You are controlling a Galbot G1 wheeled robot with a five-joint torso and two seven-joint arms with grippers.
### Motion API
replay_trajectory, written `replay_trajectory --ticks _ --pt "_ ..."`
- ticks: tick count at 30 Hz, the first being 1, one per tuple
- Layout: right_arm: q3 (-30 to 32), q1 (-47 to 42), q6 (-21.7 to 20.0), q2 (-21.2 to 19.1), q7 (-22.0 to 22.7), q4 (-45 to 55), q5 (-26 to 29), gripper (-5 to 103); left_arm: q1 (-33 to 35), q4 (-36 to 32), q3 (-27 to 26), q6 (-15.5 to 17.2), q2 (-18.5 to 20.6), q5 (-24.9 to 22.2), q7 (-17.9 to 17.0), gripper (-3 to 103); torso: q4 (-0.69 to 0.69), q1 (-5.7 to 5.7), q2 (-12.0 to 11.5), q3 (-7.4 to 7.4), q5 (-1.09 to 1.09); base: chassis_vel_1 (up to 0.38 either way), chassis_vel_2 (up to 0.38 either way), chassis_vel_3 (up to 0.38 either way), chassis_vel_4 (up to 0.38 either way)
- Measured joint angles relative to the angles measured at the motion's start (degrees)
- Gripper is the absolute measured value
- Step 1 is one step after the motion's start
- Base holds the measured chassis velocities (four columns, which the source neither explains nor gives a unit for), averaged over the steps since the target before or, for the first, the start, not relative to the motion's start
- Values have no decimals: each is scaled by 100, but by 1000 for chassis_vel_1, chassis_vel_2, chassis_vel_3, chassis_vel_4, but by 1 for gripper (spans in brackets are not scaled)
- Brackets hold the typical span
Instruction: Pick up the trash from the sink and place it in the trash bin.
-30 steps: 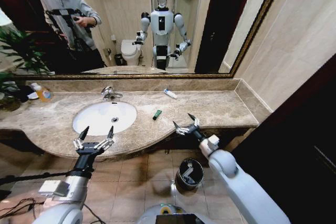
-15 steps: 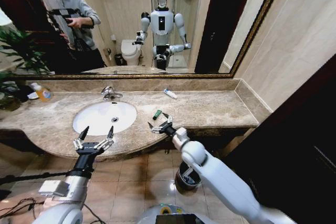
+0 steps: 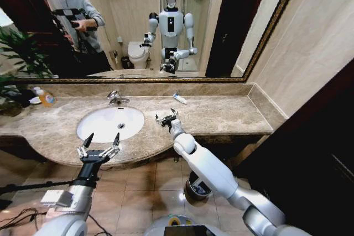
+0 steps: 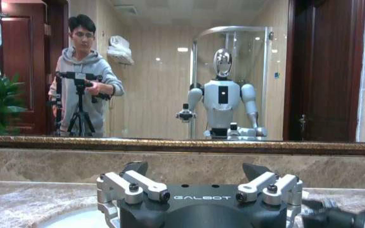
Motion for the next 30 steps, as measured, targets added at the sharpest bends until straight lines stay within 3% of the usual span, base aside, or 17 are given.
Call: replay_trajectory --ticks 7,22,26,27,30 --pt "-243 -264 -173 169 677 144 -48 100 0 0 0 0 0 0 0 100 0 0 1 0 2 0 0 0 0" --pt "-308 -329 -234 360 837 -138 -281 103 0 0 0 0 0 0 0 100 0 0 1 0 1 0 0 0 0" --pt "-269 -294 -151 446 837 -303 -297 97 0 0 0 0 0 0 0 100 0 0 1 0 2 0 0 0 0" --pt "-253 -273 -120 488 838 -385 -301 87 0 0 0 0 0 0 0 100 0 0 1 0 2 0 0 0 0" --pt "-248 -246 -94 513 838 -461 -299 82 0 0 0 0 0 0 0 100 0 0 1 0 2 0 0 0 0"
